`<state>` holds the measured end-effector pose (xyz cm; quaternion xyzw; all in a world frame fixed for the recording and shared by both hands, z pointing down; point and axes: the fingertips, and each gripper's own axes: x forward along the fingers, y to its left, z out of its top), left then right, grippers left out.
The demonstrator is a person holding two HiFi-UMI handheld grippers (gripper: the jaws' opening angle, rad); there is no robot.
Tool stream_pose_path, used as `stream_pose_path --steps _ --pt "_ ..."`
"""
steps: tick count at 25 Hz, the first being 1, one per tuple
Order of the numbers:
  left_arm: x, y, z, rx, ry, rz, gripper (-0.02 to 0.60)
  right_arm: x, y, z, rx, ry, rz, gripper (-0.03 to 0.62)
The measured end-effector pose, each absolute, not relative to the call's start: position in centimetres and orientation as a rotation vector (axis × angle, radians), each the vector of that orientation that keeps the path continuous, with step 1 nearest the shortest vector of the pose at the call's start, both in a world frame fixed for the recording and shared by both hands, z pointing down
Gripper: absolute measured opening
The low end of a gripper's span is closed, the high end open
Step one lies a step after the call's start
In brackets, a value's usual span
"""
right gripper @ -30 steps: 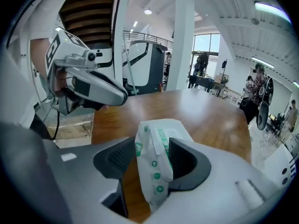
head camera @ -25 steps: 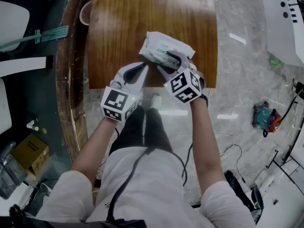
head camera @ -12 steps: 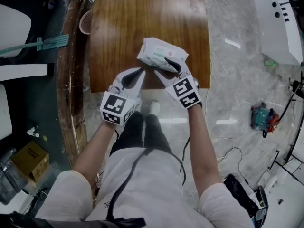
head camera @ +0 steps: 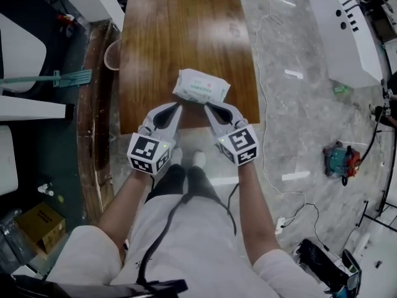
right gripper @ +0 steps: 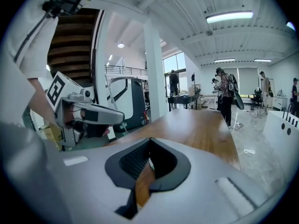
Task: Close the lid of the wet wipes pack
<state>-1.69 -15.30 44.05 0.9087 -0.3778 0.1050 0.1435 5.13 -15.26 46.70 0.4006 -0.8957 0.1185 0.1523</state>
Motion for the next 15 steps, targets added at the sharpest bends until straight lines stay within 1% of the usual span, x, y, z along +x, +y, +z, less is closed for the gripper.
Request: stream_pose_path --steps 15 --pt "-1.8 -11.5 38.2 2.706 -1.114 0.264 0.005 7.0 -8.8 40.0 1.333 -2.631 0.295 0.008"
